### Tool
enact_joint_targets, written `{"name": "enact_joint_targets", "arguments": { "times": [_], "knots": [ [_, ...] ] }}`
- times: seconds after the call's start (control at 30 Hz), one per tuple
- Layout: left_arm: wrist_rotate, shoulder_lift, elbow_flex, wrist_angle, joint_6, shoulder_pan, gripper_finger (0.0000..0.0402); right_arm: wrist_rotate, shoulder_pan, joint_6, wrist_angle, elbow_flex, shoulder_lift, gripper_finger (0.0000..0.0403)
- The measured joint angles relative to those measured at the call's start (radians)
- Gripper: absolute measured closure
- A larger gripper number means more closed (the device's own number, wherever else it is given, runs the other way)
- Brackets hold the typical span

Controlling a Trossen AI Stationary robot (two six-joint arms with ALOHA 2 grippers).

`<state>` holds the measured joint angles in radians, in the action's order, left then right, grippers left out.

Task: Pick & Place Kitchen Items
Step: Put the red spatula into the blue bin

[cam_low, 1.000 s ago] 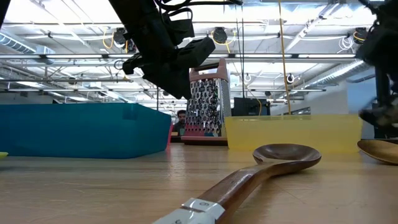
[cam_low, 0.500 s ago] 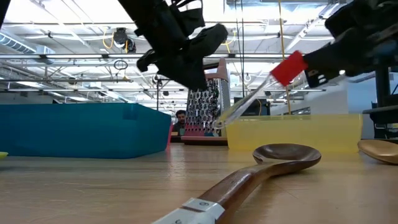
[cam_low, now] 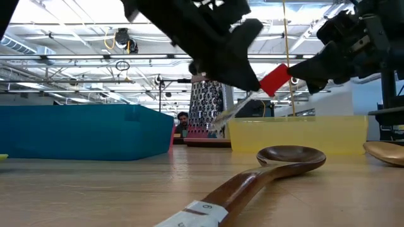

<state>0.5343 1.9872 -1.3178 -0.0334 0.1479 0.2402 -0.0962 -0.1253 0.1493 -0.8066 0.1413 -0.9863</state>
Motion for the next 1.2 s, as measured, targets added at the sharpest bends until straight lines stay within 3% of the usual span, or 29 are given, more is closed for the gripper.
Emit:
{"name": "enact_joint_targets", "arguments": {
  "times": [0.2, 0.73, 0.83, 0.97, 1.2],
  "knots": [
    [0.016, 0.041, 0.000, -0.037, -0.007, -0.018, 0.0295, 0.092, 0.000, 0.008, 0.006, 0.000, 0.000, 0.0403],
    [-0.011, 0.041, 0.000, -0.052, -0.007, -0.032, 0.0299, 0.098, 0.000, -0.030, -0.066, 0.000, 0.000, 0.0403],
    [-0.011, 0.041, 0.000, -0.048, -0.007, -0.032, 0.0322, 0.098, 0.000, -0.034, -0.096, 0.000, 0.000, 0.0403],
    [-0.011, 0.041, 0.000, -0.046, -0.012, -0.031, 0.0387, 0.098, 0.000, -0.035, -0.070, 0.000, 0.000, 0.0403],
    [0.001, 0.041, 0.000, -0.044, 0.004, -0.030, 0.0398, 0.096, 0.000, -0.035, -0.031, 0.000, 0.000, 0.0376]
  ]
}}
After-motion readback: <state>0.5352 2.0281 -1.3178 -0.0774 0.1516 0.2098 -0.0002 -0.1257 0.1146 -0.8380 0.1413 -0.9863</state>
